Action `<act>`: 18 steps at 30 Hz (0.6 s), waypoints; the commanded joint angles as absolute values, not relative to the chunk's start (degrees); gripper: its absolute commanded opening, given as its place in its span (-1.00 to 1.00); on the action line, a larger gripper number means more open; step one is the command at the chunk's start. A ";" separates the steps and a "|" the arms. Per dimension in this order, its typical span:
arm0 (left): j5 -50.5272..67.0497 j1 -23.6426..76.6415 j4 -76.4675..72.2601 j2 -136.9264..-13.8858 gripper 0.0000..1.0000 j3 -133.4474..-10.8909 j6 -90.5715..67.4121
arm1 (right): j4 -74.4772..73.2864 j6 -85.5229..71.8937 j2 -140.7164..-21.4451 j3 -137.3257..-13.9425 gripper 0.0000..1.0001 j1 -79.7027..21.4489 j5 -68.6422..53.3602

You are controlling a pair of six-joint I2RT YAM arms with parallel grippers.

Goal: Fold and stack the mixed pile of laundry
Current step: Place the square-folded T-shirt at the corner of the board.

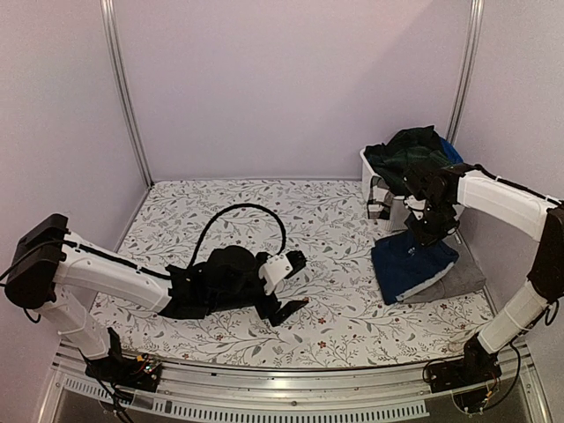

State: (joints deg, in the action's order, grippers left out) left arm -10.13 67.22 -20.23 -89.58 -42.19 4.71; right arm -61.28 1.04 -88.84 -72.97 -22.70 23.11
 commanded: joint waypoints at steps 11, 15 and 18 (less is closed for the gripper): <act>-8.83 66.19 -20.24 -89.10 0.99 -41.66 4.79 | -44.68 3.14 -88.38 -58.07 -1.00 -17.48 42.17; -8.89 66.05 -20.39 -89.00 0.99 -41.58 4.79 | -43.37 4.34 -89.72 -58.90 -1.00 -16.25 43.85; -8.66 66.03 -20.35 -89.12 0.99 -41.75 4.75 | -42.37 5.28 -89.29 -59.01 -1.00 -15.60 44.66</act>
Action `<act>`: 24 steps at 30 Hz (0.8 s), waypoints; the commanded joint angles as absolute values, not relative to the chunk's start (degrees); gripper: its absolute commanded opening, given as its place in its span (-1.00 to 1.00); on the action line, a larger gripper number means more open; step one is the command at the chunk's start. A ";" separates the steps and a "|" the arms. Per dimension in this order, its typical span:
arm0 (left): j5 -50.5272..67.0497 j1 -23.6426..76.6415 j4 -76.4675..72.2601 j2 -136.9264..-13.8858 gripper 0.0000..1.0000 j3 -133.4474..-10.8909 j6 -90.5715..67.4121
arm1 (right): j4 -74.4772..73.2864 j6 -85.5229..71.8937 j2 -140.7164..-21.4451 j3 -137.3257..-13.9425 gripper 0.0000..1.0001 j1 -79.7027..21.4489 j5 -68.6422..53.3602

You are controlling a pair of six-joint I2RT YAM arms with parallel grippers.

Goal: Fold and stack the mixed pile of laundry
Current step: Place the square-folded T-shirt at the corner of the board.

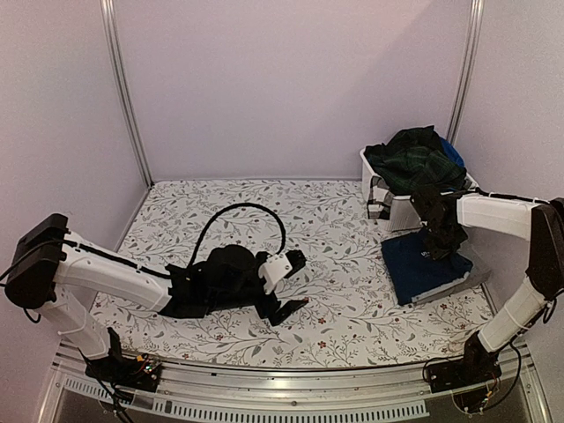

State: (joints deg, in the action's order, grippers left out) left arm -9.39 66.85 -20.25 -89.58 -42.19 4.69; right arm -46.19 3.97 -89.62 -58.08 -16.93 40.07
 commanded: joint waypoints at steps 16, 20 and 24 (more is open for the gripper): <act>-7.95 65.18 -19.10 -89.26 0.99 -41.93 4.06 | -28.05 12.11 -94.77 -57.31 0.19 -9.31 49.84; -7.58 64.07 -18.81 -88.42 0.99 -41.56 2.37 | -25.25 12.96 -92.68 -58.34 0.43 -8.41 51.28; -7.56 62.61 -17.73 -87.65 0.99 -42.12 0.86 | -24.14 15.30 -89.82 -59.52 0.60 -5.87 50.48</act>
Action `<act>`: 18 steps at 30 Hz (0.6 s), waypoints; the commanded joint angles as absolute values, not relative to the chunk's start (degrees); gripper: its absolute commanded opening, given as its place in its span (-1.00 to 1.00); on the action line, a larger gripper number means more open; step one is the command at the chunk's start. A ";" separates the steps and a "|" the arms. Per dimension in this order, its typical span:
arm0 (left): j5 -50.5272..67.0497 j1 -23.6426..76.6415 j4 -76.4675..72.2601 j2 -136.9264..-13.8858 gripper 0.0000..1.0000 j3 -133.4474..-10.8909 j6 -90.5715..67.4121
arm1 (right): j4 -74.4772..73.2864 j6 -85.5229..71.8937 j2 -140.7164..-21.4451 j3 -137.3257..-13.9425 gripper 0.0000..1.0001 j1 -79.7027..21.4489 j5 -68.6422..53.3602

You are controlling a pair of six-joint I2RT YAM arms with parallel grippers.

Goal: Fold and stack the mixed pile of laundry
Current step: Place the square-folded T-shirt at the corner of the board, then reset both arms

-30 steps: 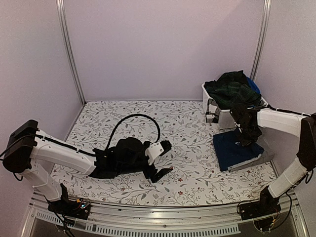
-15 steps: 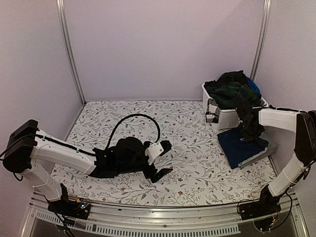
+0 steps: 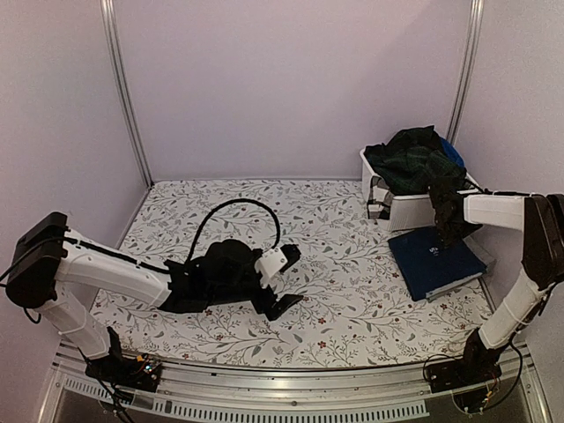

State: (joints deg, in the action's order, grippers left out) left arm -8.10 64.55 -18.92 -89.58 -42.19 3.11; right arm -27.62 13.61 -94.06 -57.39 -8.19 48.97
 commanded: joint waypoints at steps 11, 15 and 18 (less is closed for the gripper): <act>-1.25 49.29 -13.33 -82.65 0.99 -44.78 -14.23 | -32.19 4.88 -81.31 -69.60 0.95 -5.73 21.68; 3.03 42.39 -6.60 -81.92 0.99 -49.13 -20.85 | -30.56 2.39 -79.26 -70.34 0.98 -5.80 9.76; 8.25 36.37 -3.19 -79.69 0.99 -50.76 -23.89 | -27.90 0.52 -77.92 -69.62 0.98 -5.73 1.23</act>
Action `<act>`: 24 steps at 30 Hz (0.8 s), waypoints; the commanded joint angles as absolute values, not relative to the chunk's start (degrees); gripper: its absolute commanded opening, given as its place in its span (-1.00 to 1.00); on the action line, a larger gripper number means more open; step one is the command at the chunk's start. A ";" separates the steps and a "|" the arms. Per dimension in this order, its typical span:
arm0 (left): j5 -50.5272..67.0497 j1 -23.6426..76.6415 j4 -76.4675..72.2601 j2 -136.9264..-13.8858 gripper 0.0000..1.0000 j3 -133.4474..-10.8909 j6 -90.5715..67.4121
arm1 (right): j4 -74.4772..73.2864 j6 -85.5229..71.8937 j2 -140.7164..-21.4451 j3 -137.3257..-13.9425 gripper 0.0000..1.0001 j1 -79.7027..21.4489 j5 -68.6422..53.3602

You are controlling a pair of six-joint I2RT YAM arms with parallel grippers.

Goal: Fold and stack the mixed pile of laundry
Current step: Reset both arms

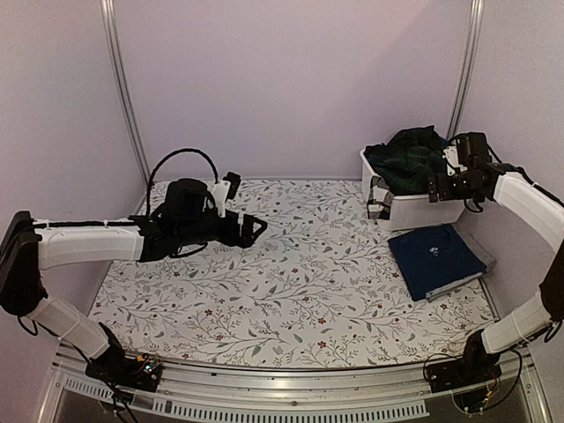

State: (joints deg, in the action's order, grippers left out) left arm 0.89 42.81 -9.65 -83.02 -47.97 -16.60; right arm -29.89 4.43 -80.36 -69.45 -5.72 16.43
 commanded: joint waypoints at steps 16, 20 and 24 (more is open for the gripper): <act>13.77 16.45 2.88 -70.67 0.99 -40.79 -33.04 | -12.93 -7.74 -78.63 -53.17 0.89 -12.81 -22.55; 15.09 16.50 1.15 -74.10 0.99 -38.09 -35.05 | -7.38 -12.13 -79.93 -49.74 0.89 -18.38 -23.56; 15.16 17.57 -1.75 -75.85 0.99 -35.78 -35.85 | -2.41 -15.33 -82.57 -46.81 0.89 -23.94 -23.11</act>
